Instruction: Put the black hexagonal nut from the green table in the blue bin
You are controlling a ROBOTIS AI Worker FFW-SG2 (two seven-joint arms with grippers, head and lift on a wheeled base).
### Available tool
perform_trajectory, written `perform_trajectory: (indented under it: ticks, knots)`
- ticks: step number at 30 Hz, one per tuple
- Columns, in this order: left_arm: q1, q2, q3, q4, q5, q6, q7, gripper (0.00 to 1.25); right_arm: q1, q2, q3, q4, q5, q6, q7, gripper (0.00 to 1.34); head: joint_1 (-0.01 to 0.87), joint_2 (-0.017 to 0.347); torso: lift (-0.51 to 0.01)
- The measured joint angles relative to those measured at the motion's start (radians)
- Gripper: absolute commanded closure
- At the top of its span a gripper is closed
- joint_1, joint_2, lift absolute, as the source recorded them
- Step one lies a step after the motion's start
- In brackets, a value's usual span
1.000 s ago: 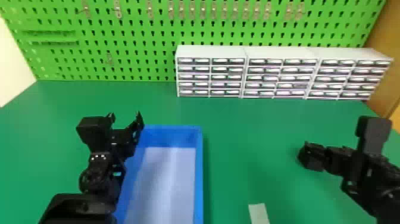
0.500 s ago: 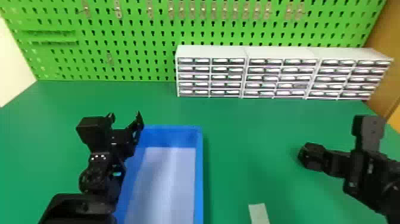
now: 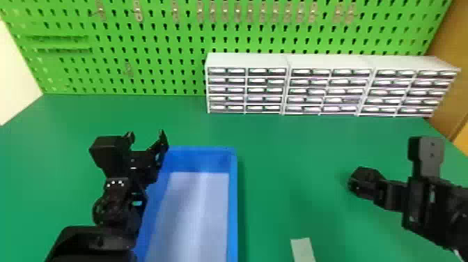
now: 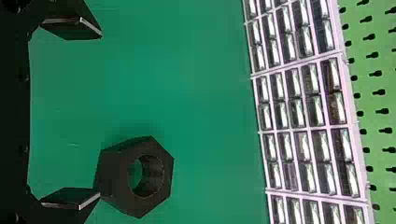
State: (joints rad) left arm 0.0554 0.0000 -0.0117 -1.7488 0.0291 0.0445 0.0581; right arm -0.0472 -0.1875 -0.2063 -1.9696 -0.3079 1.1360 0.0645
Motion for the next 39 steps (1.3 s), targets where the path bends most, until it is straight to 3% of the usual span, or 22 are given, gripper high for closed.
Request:
perform_trajectory:
  ticks: [11,25,39]
  knots:
    - [0.000,0.000,-0.002,0.000,0.000,0.000,0.000,0.52,-0.004,-0.008,0.004,-0.001,0.008,0.034,0.000,0.11,0.657,0.057,-0.095]
    - [-0.001,0.000,-0.003,0.000,0.000,0.000,0.000,0.52,-0.002,0.037,-0.005,-0.020,0.156,0.044,0.000,0.11,0.657,0.057,-0.095]
    - [0.000,0.000,-0.003,0.000,0.000,0.000,0.000,0.52,-0.002,0.037,-0.007,-0.022,0.188,0.057,0.000,0.11,0.657,0.057,-0.095]
